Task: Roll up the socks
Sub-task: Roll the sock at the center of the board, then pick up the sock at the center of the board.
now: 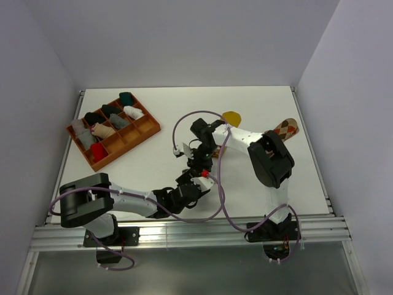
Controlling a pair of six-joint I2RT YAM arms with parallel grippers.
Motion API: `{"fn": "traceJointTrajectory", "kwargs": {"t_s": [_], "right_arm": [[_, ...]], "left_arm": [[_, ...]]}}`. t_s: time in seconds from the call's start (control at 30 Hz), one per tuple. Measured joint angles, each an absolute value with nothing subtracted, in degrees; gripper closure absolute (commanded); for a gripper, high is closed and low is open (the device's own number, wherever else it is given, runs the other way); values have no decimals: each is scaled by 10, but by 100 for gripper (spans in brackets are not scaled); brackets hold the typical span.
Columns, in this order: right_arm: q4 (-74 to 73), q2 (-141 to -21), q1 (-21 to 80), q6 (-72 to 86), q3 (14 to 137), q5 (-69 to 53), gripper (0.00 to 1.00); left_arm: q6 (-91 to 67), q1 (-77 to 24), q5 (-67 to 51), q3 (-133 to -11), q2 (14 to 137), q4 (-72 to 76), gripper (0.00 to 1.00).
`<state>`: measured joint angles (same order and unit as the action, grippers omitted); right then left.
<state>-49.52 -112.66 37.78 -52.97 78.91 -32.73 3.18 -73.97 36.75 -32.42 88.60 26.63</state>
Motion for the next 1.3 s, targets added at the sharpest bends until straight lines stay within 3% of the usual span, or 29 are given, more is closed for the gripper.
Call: {"fn": "traceJointTrajectory", "kwargs": {"t_s": [0.53, 1.3], "right_arm": [[-565, -1168, 361, -532, 842, -349, 66], [-635, -1199, 340, -534, 870, -372, 67]], "left_arm": [[128, -670, 259, -330, 898, 289, 35], [130, -644, 163, -340, 911, 261, 34]]}}
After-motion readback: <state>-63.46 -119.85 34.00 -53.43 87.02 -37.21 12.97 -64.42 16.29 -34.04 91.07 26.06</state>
